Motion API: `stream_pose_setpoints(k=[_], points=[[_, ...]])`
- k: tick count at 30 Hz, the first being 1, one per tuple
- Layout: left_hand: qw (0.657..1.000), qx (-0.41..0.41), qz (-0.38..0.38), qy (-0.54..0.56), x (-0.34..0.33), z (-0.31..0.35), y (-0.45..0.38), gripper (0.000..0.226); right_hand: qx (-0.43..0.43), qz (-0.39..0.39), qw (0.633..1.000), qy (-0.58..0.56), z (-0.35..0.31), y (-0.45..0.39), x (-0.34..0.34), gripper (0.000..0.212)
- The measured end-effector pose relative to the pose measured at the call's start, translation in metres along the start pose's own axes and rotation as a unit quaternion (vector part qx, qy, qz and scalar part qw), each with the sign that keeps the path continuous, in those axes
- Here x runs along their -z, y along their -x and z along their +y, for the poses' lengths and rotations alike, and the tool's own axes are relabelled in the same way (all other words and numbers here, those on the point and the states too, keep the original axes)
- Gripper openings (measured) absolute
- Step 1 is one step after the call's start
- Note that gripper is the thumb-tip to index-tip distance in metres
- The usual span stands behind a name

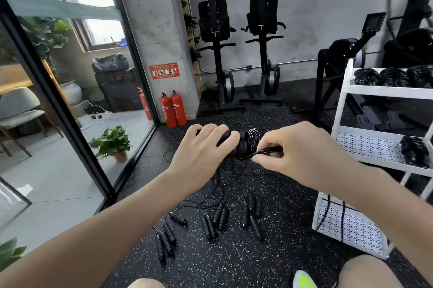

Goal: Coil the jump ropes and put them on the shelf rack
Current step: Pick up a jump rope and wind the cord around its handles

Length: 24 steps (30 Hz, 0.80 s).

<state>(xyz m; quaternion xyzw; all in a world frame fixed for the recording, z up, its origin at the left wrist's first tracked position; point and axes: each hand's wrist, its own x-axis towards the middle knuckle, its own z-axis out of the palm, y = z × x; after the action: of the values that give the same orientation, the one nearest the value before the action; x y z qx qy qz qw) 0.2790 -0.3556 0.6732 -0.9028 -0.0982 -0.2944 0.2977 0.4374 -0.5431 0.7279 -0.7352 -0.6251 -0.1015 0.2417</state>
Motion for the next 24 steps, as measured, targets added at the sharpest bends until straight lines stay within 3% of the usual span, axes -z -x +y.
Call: stream_pose_setpoints(k=[4, 9, 15, 18, 21, 24], points=[[0.997, -0.069, 0.027, 0.007, 0.005, -0.002, 0.003, 0.045, 0.02, -0.006, 0.999, -0.029, 0.01, -0.011, 0.009, 0.033], [0.99, -0.11, 0.083, 0.038, 0.009, 0.0, 0.005, 0.03, 0.071, -0.098, 0.965, -0.231, 0.026, -0.033, 0.014, 0.018], [0.977, -0.121, 0.151, 0.092, 0.014, 0.001, 0.007, 0.019, 0.073, -0.112, 0.927, -0.351, 0.048, -0.046, -0.004, 0.017], [0.973, -0.112, 0.163, 0.122, 0.015, -0.001, 0.003, 0.027, 0.05, -0.092, 0.881, -0.461, 0.055, -0.044, -0.021, 0.018], [0.968, -0.105, 0.165, 0.159, 0.016, 0.001, 0.0, 0.033, -0.01, -0.092, 0.806, -0.585, 0.051, -0.034, -0.045, 0.015], [0.967, -0.083, 0.157, 0.183, 0.014, 0.006, 0.001, 0.041, -0.041, -0.101, 0.76, -0.64, 0.038, -0.021, -0.064, 0.019]])
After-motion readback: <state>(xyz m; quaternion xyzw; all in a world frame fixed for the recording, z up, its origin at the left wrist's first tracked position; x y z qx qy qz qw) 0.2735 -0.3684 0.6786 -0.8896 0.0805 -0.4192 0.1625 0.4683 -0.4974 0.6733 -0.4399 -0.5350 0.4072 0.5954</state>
